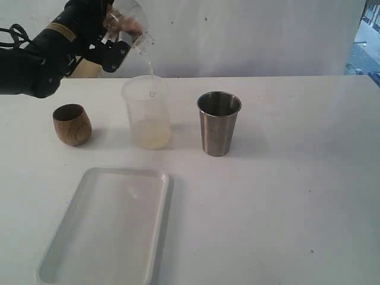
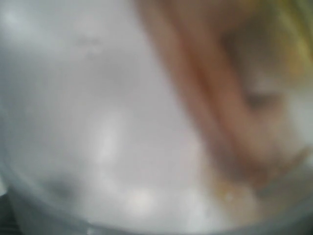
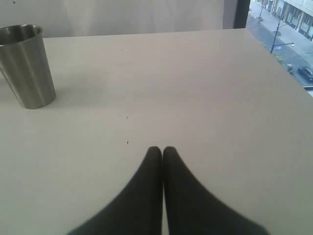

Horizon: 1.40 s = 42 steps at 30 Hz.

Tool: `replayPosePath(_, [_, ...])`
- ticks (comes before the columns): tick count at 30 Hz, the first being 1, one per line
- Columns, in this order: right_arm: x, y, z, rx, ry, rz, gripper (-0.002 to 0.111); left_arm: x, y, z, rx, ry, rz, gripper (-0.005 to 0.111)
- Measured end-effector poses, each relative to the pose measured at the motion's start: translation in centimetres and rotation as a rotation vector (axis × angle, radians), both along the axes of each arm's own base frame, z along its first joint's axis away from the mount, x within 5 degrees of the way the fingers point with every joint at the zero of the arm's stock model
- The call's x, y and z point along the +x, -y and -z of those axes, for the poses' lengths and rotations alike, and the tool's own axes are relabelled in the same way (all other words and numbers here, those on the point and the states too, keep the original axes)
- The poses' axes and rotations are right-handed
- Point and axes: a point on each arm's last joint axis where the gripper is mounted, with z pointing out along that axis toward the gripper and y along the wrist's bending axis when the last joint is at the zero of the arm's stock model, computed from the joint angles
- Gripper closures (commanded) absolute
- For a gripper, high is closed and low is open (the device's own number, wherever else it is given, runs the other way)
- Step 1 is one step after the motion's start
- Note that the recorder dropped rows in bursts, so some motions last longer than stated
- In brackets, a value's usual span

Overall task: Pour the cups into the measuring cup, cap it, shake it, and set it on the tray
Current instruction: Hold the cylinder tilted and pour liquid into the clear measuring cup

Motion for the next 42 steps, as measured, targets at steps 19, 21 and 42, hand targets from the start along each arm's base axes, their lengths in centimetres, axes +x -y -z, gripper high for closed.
replayPosePath(19, [0.0,0.0,0.0,0.0,0.0,0.0,0.108,-0.18,0.54,0.1,0.071,0.015,0.046,0.107])
replayPosePath(21, [0.0,0.0,0.0,0.0,0.0,0.0,0.108,-0.19,0.56,0.11,0.073,0.015,0.047,0.107])
replayPosePath(42, [0.0,0.0,0.0,0.0,0.0,0.0,0.108,-0.16,0.55,0.24,0.079,0.001,0.046,0.107])
